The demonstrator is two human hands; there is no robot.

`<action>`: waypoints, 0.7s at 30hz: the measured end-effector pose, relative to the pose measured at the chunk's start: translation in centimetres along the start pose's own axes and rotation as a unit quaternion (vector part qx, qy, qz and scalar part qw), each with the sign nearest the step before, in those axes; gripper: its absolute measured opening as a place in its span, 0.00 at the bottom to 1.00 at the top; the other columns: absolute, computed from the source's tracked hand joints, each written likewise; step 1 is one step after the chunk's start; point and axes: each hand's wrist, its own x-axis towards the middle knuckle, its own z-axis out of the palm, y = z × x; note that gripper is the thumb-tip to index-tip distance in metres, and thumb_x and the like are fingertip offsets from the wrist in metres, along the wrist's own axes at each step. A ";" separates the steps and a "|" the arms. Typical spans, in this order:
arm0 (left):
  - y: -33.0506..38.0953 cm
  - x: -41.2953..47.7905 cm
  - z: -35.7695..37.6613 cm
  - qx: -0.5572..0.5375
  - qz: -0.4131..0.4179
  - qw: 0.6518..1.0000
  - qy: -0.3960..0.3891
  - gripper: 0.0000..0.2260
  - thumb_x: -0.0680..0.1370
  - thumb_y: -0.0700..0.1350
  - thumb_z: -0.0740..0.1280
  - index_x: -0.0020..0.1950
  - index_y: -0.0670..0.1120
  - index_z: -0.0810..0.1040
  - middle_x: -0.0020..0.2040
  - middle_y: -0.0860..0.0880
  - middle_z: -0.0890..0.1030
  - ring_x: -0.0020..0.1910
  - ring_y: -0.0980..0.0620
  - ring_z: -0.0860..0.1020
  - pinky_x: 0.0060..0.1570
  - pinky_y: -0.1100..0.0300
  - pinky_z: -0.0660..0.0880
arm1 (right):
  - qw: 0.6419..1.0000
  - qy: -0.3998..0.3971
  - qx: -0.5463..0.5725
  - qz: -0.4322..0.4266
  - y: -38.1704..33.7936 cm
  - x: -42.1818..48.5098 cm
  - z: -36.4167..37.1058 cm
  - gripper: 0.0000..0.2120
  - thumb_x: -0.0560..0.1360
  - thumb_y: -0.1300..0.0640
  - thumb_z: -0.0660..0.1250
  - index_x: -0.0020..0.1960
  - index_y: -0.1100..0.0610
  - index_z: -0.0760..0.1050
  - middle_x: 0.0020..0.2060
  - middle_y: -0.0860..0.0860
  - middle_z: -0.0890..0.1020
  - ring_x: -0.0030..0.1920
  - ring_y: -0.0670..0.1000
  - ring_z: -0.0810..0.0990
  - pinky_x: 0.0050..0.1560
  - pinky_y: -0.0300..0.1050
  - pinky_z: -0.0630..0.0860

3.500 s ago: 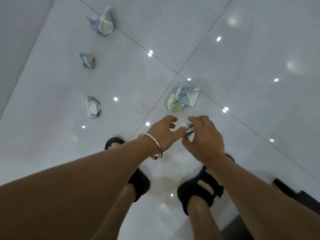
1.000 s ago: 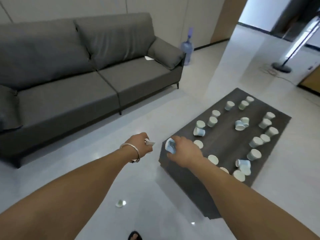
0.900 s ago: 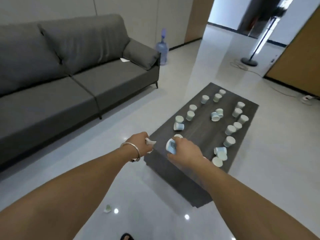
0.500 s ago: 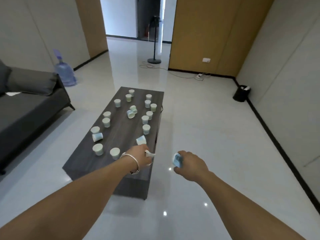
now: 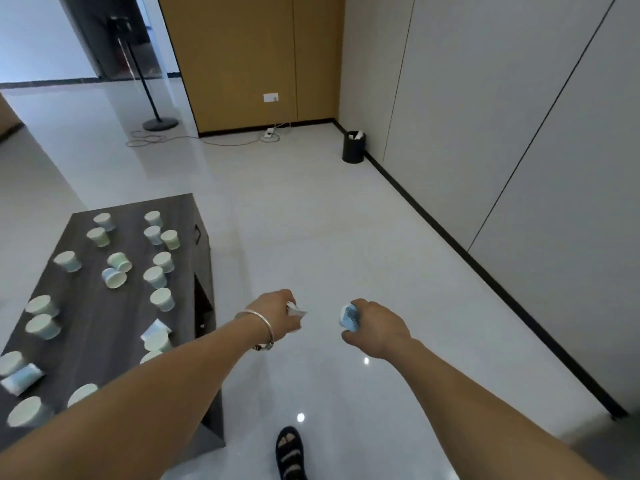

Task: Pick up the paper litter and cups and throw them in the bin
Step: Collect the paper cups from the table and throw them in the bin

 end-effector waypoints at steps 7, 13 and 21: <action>2.0 14.6 -2.7 -0.023 0.030 0.999 0.004 0.14 0.70 0.51 0.71 0.53 0.51 0.75 0.42 0.53 0.77 0.41 0.52 0.76 0.41 0.60 0.73 | 1.000 0.001 -0.010 0.025 1.1 12.8 -4.8 0.25 0.72 0.46 0.67 0.67 0.51 0.67 0.57 0.50 0.77 0.53 0.53 0.77 0.49 0.45 0.74; 3.8 26.2 -6.1 -0.036 0.029 0.999 0.000 0.12 0.69 0.51 0.71 0.50 0.52 0.75 0.41 0.54 0.77 0.40 0.53 0.77 0.37 0.61 0.72 | 0.999 0.017 -0.010 0.034 1.8 22.5 -9.4 0.25 0.72 0.46 0.67 0.67 0.50 0.67 0.58 0.50 0.77 0.54 0.53 0.77 0.51 0.46 0.74; 10.9 42.5 -6.3 -0.029 0.042 0.998 -0.023 0.09 0.69 0.51 0.71 0.46 0.53 0.73 0.41 0.54 0.78 0.40 0.53 0.77 0.38 0.61 0.73 | 0.999 0.008 -0.020 0.037 9.6 37.0 -16.2 0.27 0.72 0.45 0.68 0.69 0.50 0.66 0.60 0.51 0.76 0.57 0.54 0.77 0.54 0.46 0.75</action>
